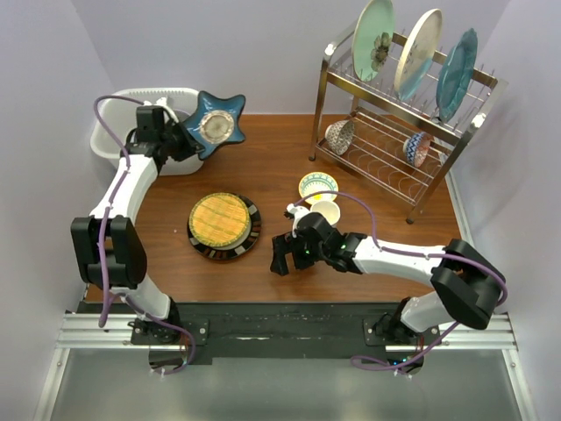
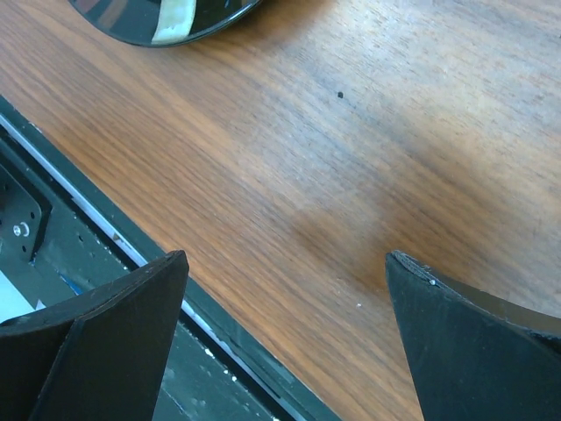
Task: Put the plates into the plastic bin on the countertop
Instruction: Place the plate in the plastic bin.
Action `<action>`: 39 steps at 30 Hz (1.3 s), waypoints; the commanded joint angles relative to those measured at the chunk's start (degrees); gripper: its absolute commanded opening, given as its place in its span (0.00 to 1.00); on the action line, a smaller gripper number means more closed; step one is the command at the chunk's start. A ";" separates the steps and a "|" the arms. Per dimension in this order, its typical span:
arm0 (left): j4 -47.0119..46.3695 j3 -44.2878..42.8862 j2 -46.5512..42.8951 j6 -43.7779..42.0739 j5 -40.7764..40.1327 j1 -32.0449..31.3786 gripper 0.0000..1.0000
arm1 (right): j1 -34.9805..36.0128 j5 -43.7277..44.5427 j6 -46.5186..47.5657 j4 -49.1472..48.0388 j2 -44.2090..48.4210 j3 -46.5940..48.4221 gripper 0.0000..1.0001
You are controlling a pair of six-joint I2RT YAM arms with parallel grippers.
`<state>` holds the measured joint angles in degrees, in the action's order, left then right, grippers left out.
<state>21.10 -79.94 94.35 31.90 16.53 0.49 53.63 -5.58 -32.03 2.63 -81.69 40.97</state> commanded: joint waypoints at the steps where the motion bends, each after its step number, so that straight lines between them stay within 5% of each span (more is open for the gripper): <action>1: -6.08 -4.70 -6.36 -1.49 5.00 3.28 0.00 | 0.25 -0.39 1.18 0.44 -0.84 2.71 0.99; 14: -6.07 -3.82 -6.98 -1.67 9.39 12.60 0.00 | 0.25 -1.09 1.36 0.27 -1.89 4.29 0.99; 39: -5.90 -9.87 2.42 0.62 5.44 16.73 0.00 | 0.34 -1.54 1.18 0.18 -2.07 5.17 0.99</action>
<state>22.39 -83.50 96.71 30.87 20.62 16.49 53.63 -6.04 -31.44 3.31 -84.09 44.27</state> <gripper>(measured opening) 0.060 0.986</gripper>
